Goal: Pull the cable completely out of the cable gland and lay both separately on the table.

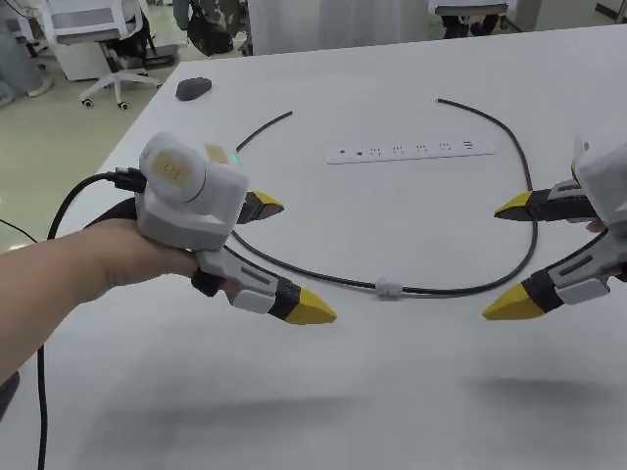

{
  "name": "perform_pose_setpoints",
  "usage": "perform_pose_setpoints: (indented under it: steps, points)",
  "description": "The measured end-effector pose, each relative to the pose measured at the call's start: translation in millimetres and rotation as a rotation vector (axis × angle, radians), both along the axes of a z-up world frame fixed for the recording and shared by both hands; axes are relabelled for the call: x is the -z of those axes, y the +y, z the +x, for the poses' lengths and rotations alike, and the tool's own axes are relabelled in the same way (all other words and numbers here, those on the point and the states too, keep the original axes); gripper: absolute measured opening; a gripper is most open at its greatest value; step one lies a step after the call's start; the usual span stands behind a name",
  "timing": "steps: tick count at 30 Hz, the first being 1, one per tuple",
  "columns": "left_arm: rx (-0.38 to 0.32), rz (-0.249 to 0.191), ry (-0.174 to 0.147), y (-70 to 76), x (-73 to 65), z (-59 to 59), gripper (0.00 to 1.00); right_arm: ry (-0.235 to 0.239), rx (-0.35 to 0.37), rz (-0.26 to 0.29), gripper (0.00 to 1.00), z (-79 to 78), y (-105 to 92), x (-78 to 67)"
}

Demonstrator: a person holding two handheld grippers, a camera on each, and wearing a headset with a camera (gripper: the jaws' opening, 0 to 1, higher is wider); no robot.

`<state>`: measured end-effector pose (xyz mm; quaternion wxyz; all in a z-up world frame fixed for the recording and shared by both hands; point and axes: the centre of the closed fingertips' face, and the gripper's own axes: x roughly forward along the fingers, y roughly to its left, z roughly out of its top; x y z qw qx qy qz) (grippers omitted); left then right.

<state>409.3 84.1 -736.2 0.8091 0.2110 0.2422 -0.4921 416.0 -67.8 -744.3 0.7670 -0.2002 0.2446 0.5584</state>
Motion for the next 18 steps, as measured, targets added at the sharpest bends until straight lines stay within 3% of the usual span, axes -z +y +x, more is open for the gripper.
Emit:
perform_pose_setpoints:
  steps: [5, 9, 11, 13, 16, 18]
  points:
    - [0.008, 0.000, 0.021, -4.2, 5.2, -1.6, 0.98, -0.002, 0.004, 0.003, 0.76, 5.6, 7.6, 6.5]
    - [0.004, -0.009, 0.028, -6.5, 6.1, -1.1, 0.97, -0.008, -0.012, 0.011, 0.75, 7.4, 19.8, 13.2]
    - [-0.010, 0.014, 0.004, -2.2, 6.9, 3.3, 0.87, -0.003, -0.019, 0.011, 0.69, 6.7, 26.2, 17.2]
    - [-0.021, 0.020, 0.003, 1.0, 8.8, 5.2, 0.76, -0.013, -0.019, 0.014, 0.65, 7.8, 32.1, 20.5]
    - [-0.033, -0.082, 0.035, -7.3, 4.3, 2.7, 0.85, 0.021, -0.017, 0.034, 0.61, 7.3, 46.7, 29.9]
    - [-0.038, -0.063, 0.043, -4.5, 8.2, 2.7, 0.90, 0.027, -0.015, 0.024, 0.57, 7.4, 52.3, 37.8]
